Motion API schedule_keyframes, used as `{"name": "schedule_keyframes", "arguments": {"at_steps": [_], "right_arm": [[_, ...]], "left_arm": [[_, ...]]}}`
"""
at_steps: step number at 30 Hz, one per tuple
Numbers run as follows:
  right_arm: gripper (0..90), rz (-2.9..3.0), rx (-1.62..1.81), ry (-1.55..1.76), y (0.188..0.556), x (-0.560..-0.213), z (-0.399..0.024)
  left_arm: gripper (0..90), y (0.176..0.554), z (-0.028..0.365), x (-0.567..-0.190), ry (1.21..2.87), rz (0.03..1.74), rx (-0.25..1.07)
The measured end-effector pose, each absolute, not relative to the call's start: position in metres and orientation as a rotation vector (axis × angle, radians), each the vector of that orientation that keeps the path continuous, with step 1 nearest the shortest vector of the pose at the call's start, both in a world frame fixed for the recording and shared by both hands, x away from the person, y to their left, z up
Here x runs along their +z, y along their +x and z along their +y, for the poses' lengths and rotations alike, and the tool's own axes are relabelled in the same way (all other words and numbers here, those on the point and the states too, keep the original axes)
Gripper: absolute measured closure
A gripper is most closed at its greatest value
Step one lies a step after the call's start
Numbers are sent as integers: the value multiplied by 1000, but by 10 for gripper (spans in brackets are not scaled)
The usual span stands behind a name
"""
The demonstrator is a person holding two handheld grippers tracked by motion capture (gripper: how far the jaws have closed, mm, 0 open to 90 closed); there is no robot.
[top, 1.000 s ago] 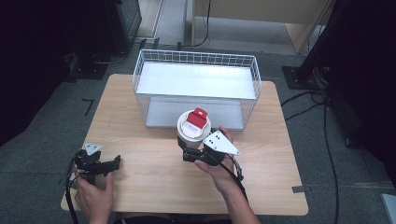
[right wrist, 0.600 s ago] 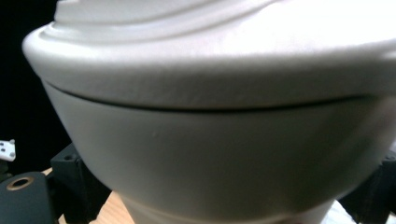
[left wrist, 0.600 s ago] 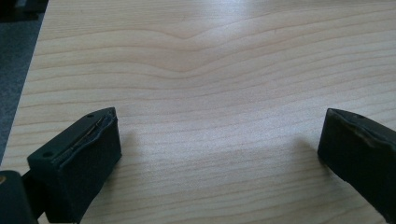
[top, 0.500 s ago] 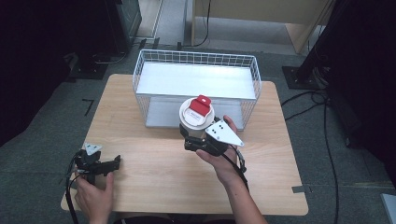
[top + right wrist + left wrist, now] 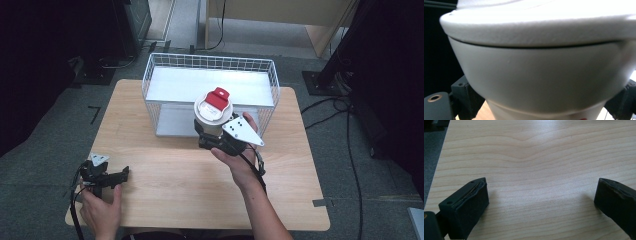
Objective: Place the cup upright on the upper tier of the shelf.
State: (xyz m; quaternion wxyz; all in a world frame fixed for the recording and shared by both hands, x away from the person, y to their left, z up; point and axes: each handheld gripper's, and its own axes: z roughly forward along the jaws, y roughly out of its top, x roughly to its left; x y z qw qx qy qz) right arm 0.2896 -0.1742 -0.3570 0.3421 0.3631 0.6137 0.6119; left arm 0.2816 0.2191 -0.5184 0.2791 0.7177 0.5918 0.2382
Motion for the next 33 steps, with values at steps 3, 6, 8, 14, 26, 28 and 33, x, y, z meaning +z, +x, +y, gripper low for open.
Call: {"name": "schedule_keyframes", "arguments": {"at_steps": [3, 6, 8, 14, 26, 28, 33], "right_arm": [[84, 1575, 1586, 944, 294, -350, -176], [84, 1559, 1583, 945, 298, -346, -178], [84, 1552, 1582, 943, 300, -342, -179], [84, 1525, 1595, 946, 309, -333, -182], [84, 1499, 1572, 941, 328, -318, -185], [84, 1497, 1570, 947, 332, -316, -185], [84, 1490, 1555, 967, 347, -312, -185]], "left_arm": [[0, 282, 219, -518, 1924, 1589, 639], [0, 282, 219, -518, 1924, 1588, 640], [0, 282, 219, -518, 1925, 1588, 640], [0, 282, 219, -518, 1924, 1589, 639], [0, 282, 219, -518, 1924, 1589, 639], [0, 282, 219, -518, 1924, 1589, 639], [0, 282, 219, -518, 1923, 1589, 639]]}}
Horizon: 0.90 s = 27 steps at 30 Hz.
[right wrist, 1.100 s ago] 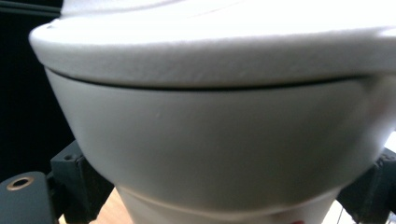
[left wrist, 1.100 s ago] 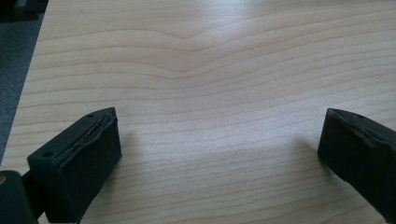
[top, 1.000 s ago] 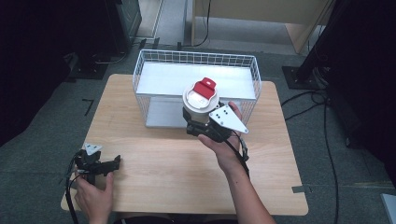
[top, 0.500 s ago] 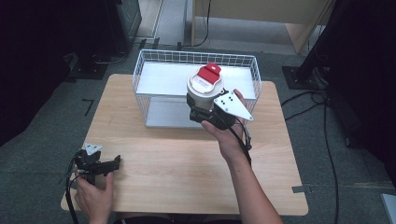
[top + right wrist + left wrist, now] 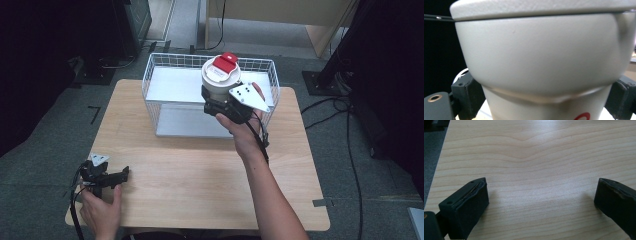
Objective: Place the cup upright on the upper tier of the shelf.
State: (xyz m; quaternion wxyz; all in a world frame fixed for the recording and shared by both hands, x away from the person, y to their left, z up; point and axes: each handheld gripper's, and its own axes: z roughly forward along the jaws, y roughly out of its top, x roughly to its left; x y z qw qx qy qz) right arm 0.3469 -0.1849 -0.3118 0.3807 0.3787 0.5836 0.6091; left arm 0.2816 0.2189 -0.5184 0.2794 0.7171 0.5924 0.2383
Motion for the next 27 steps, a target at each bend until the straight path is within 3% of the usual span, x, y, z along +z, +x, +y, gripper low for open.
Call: {"name": "schedule_keyframes", "arguments": {"at_steps": [27], "right_arm": [[84, 1482, 1475, 1096, 418, -314, -181]], "left_arm": [[0, 282, 219, -518, 1927, 1587, 640]]}}
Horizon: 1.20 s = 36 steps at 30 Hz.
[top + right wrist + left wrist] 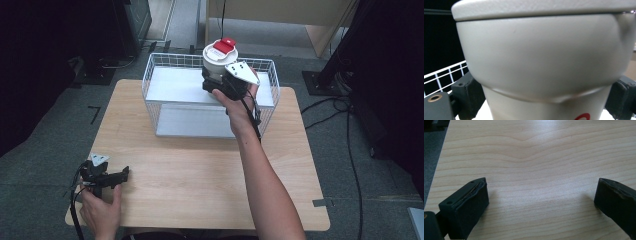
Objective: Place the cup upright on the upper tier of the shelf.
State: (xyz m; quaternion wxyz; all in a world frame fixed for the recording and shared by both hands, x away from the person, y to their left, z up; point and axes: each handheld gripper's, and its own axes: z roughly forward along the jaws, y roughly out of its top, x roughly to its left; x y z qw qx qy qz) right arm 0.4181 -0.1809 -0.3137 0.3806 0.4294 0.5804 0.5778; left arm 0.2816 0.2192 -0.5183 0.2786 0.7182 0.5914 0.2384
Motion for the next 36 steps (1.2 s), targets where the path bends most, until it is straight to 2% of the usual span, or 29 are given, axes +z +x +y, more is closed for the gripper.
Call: {"name": "schedule_keyframes", "arguments": {"at_steps": [14, 36], "right_arm": [[84, 1473, 1462, 1134, 432, -319, -183], [81, 1506, 1506, 1140, 429, -319, -191]], "left_arm": [[0, 282, 219, -518, 1929, 1587, 637], [0, 282, 219, -518, 1925, 1588, 637]]}}
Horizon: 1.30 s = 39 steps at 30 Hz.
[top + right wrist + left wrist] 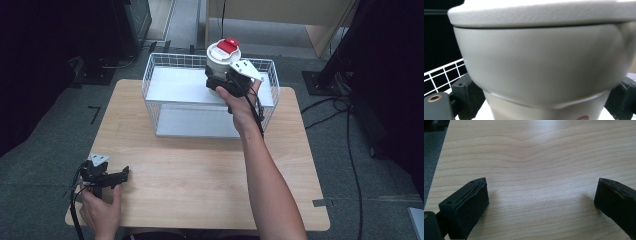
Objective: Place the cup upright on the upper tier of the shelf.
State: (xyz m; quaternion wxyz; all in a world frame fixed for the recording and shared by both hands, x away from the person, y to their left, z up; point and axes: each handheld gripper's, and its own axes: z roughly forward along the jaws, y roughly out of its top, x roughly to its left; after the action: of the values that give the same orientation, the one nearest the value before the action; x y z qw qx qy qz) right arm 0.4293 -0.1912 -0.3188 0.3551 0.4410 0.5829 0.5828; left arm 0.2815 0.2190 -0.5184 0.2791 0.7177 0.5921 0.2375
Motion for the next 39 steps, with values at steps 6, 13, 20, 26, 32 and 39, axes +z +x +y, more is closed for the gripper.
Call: {"name": "schedule_keyframes", "arguments": {"at_steps": [6, 13, 20, 26, 32, 39], "right_arm": [[79, 1505, 1514, 1145, 429, -319, -193], [0, 1519, 1522, 1149, 428, -319, -193], [0, 1535, 1519, 1155, 425, -320, -196], [0, 1531, 1516, 1150, 423, -322, -199], [0, 1535, 1517, 1153, 419, -326, -202], [0, 1538, 1509, 1149, 411, -333, -206]], "left_arm": [[0, 282, 219, -518, 1926, 1588, 637], [0, 282, 219, -518, 1930, 1587, 637], [0, 282, 219, -518, 1928, 1588, 637], [0, 282, 219, -518, 1928, 1587, 637], [0, 282, 219, -518, 1928, 1587, 637], [0, 282, 219, -518, 1927, 1588, 637]]}}
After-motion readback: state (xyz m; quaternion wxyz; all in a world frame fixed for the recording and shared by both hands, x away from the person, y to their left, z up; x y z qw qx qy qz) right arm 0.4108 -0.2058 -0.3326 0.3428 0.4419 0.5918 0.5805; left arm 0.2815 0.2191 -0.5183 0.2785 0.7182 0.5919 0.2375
